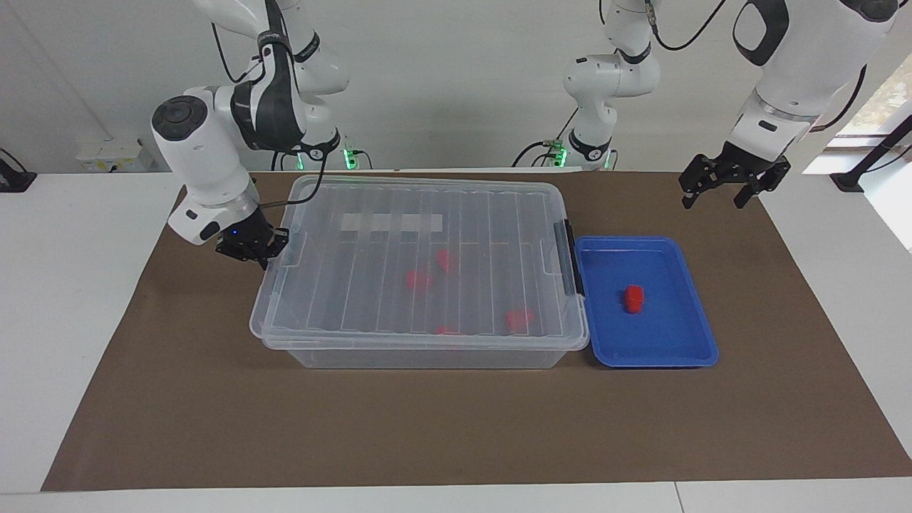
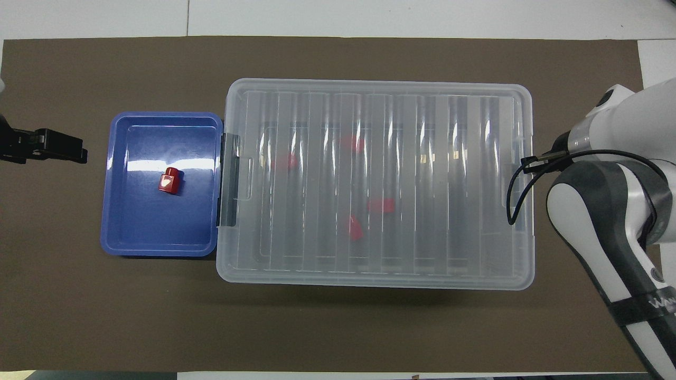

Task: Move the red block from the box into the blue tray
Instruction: 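Slide the clear lid back over the box with the right gripper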

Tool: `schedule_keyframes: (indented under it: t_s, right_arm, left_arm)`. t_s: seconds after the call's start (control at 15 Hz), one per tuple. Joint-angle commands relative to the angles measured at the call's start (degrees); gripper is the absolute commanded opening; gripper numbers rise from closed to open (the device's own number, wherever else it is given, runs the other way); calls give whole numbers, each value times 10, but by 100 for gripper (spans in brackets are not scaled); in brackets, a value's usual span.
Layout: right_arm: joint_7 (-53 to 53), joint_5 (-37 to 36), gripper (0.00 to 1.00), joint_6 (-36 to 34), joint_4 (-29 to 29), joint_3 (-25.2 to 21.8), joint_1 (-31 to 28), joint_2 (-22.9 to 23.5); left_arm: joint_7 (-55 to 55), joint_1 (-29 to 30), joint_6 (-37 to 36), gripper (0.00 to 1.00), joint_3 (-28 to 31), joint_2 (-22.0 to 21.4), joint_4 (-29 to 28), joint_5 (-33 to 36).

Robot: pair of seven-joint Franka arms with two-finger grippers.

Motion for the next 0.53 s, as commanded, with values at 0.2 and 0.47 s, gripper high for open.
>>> schedule_keyframes:
  t_s: [0.2,0.47]
  right_arm:
    - [-1,7,0,-24,17,1,-9,-2]
    - [-24,-1,0,-106,91,0,-16,3]
  left_arm:
    - [2,3,-5,100,-1,-2,0,2]
    - [2,3,-5,100,-1,-2,0,2]
